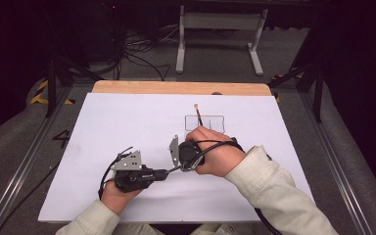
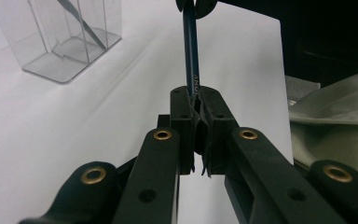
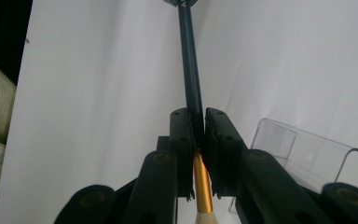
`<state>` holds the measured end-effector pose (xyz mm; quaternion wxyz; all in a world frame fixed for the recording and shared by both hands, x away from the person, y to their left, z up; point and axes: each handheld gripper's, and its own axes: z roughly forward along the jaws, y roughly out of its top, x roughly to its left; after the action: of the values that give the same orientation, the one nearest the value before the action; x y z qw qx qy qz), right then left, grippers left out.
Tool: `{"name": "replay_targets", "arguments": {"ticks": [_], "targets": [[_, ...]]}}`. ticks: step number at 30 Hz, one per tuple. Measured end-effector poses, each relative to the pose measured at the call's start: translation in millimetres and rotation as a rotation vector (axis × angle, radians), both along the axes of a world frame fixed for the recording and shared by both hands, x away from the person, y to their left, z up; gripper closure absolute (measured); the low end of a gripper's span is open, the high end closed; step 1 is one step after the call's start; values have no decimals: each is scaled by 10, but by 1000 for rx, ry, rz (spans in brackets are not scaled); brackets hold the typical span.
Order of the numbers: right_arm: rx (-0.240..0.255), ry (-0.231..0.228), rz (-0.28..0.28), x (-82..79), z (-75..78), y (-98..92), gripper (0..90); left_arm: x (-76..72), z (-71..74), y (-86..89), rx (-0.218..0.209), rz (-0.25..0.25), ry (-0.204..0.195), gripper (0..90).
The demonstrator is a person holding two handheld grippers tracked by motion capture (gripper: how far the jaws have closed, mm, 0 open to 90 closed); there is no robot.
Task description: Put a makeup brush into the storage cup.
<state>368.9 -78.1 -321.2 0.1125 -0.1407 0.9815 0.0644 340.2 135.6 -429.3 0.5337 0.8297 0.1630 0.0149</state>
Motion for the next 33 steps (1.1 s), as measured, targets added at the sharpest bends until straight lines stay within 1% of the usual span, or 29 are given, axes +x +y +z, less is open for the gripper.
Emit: {"name": "replay_targets", "arguments": {"ticks": [1,3,5,7,8,9,11,12,13,14,16,18,19,20,22,23,24,25,26,28,30,32,33], "targets": [[15,1,-4,1,10,-11,784,-1,4,8,-2,3,-1,852],[69,-7,-24,-6,52,-62,717,4,6,20,-8,7,-1,853],[107,-12,-33,-20,77,-90,681,3,8,26,-7,13,-4,853],[155,-25,-45,-32,118,-126,616,4,10,33,-10,18,-8,853],[155,-25,-45,-32,118,-126,616,2,13,39,-16,24,-9,853],[193,-34,-57,-36,146,-157,596,4,16,45,-21,32,-15,853],[248,-44,-77,-40,195,-215,544,8,17,60,-26,39,-17,853],[314,-53,-93,-43,229,-270,509,7,14,75,-37,54,-18,853],[314,-53,-93,-43,229,-270,509,7,14,75,-37,54,-18,853],[350,-56,-106,-50,253,-313,493,9,15,83,-43,58,-25,853],[422,-60,-125,-55,279,-389,465,4,22,94,-63,70,-27,853],[463,-62,-133,-57,292,-446,448,6,21,106,-69,77,-34,853],[493,-68,-141,-60,300,-485,434,7,18,108,-74,80,-33,853],[515,-70,-146,-62,304,-509,426,16,13,118,-82,77,-35,853],[564,-69,-157,-79,313,-578,418,27,9,144,-104,88,-33,853],[584,-73,-162,-87,314,-605,412,29,7,155,-113,92,-25,853],[600,-71,-168,-94,312,-630,410,35,5,165,-120,93,-26,853],[608,-74,-171,-101,311,-655,408,39,6,175,-121,100,-35,853],[625,-75,-179,-109,306,-680,403,36,4,179,-131,105,-35,853],[662,-70,-190,-119,294,-728,397,34,9,194,-141,105,-52,853],[696,-64,-206,-128,276,-774,390,23,12,200,-161,103,-58,853],[728,-53,-217,-131,247,-817,386,23,15,206,-171,100,-70,853],[741,-51,-220,-132,230,-837,381,24,11,206,-178,100,-70,853]]}}
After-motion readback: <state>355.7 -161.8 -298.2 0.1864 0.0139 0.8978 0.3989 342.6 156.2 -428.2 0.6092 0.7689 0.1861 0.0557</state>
